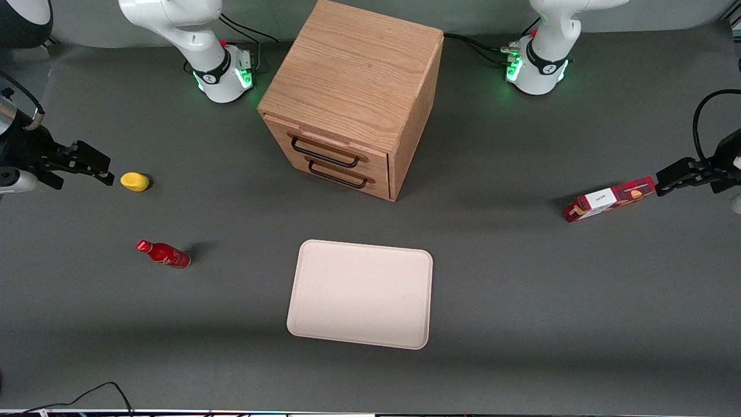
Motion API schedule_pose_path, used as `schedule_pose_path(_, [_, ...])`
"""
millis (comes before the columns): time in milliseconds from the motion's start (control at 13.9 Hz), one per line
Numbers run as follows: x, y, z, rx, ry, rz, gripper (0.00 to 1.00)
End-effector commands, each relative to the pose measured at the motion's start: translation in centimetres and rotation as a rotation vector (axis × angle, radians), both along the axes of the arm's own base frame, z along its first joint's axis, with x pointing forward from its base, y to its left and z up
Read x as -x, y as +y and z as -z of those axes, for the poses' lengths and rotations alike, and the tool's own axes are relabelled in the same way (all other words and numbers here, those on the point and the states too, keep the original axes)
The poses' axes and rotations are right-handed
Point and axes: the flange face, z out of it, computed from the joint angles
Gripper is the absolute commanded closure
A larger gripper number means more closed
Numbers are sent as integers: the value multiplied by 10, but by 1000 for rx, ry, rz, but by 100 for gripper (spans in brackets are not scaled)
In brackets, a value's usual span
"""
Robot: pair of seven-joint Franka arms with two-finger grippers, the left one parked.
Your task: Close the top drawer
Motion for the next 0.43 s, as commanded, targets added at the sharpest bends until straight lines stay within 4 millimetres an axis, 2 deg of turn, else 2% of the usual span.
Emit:
schedule_pose_path(0, [9, -9, 5, 28, 27, 34, 0])
schedule_pose_path(359, [10, -9, 9, 29, 56, 33, 0])
